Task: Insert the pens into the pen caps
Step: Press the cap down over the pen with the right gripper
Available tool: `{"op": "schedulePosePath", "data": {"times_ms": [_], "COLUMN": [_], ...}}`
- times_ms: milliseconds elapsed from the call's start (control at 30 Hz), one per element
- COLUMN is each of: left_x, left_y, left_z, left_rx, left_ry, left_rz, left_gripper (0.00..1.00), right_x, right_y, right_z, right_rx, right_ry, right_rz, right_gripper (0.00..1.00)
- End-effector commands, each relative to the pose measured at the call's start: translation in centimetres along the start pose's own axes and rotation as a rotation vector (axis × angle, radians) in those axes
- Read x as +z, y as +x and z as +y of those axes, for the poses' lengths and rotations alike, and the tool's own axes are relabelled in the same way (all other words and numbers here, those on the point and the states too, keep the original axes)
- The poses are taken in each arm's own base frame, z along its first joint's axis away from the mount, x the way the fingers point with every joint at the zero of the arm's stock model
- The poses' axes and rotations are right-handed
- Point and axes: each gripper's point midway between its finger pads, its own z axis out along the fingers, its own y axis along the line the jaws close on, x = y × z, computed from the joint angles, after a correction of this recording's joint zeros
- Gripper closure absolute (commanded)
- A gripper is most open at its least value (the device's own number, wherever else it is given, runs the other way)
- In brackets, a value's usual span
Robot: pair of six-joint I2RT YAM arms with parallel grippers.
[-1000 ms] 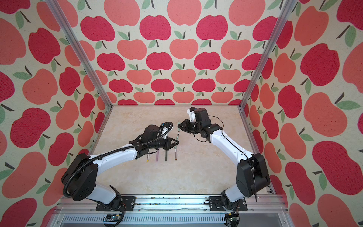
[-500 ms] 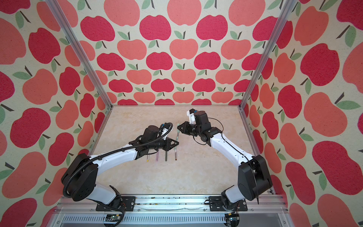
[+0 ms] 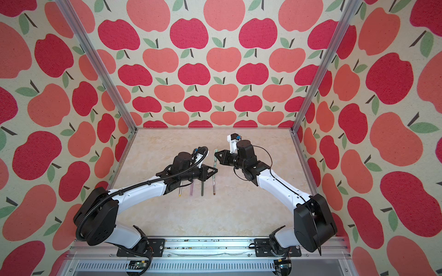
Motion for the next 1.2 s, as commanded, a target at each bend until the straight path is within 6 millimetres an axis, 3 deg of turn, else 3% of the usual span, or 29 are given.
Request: {"op": "schedulePosePath", "data": {"times_ms": [0,400,500,667,833,1000,1167], "left_x": [-1.5,-2.2,-2.2,-2.4,-3.4,-4.4,-4.8], "left_y": [-5.0,-6.0,-4.9,-1.5,1.2,2.6,2.5], "left_z": [-2.8,-3.8,-3.7,-3.1,-3.4,-4.4,-4.7], "left_rx": [0.101,0.186,0.188,0.159,0.135,0.135,0.142], "left_ry": [0.073,0.118,0.130,0.152,0.197,0.252,0.258], "left_rz": [-0.190,-0.177,-0.136,-0.019,0.065,0.120,0.116], "left_gripper": [0.98,0.97,0.97,0.97,0.97,0.97,0.97], "right_x": [0.3,1.2,0.5,-1.8,-3.5,-4.5,-4.4], "right_y": [3.0,5.3,4.4,2.3,1.6,1.2,1.0], "right_z": [1.4,0.8,1.6,3.6,4.6,5.4,5.6], "right_rx": [0.015,0.036,-0.010,-0.118,-0.190,-0.230,-0.226], "right_ry": [-0.066,-0.069,-0.077,-0.107,-0.135,-0.161,-0.168], "right_rz": [0.104,0.215,0.210,0.192,0.205,0.208,0.215], "right_gripper": [1.00,1.00,0.93,0.70,0.49,0.46,0.50]}}
